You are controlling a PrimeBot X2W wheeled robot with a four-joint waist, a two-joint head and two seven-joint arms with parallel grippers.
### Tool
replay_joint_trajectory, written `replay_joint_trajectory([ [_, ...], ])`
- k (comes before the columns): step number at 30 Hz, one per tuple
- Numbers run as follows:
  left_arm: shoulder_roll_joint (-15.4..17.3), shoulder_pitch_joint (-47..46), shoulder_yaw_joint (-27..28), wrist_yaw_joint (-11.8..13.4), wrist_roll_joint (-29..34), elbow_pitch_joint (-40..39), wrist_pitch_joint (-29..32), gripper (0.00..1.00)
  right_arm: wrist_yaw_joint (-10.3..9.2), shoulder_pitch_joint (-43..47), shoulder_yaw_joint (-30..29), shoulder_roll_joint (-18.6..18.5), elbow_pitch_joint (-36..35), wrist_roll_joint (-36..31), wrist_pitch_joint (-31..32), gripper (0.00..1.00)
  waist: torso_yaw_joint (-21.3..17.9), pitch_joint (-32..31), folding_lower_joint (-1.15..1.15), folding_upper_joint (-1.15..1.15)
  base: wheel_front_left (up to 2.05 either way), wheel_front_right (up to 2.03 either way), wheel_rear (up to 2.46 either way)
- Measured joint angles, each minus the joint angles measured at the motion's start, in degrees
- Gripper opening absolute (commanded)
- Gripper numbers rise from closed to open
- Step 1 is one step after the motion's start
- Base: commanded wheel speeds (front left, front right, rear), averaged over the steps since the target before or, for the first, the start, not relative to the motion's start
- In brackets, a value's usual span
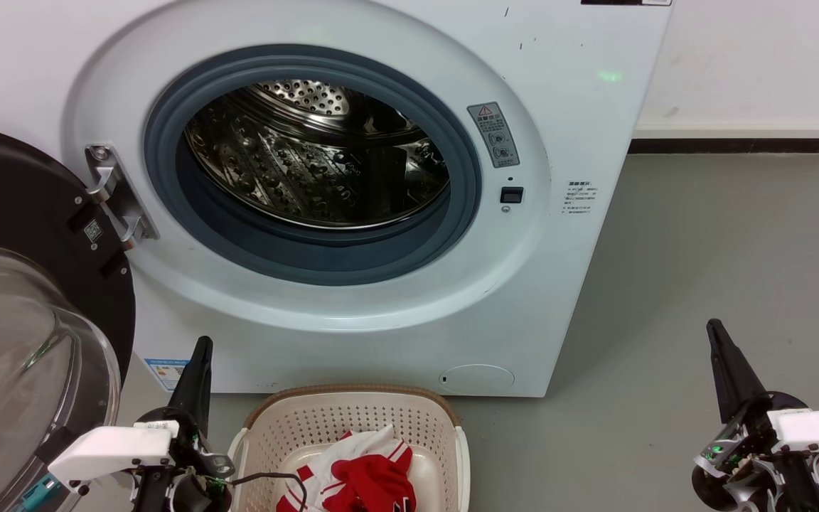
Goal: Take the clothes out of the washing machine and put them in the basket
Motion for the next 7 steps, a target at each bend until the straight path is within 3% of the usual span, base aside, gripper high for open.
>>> replay_joint_trajectory([
  [7,-0.01,-0.05,0.01,0.0,-0.05,0.0,0.0,0.0,0.0,0.0,-0.16,0.09,0.02,-0.03,0.14,0.0,0.0,0.0,0.0,0.0,0.0,0.0,0.0],
])
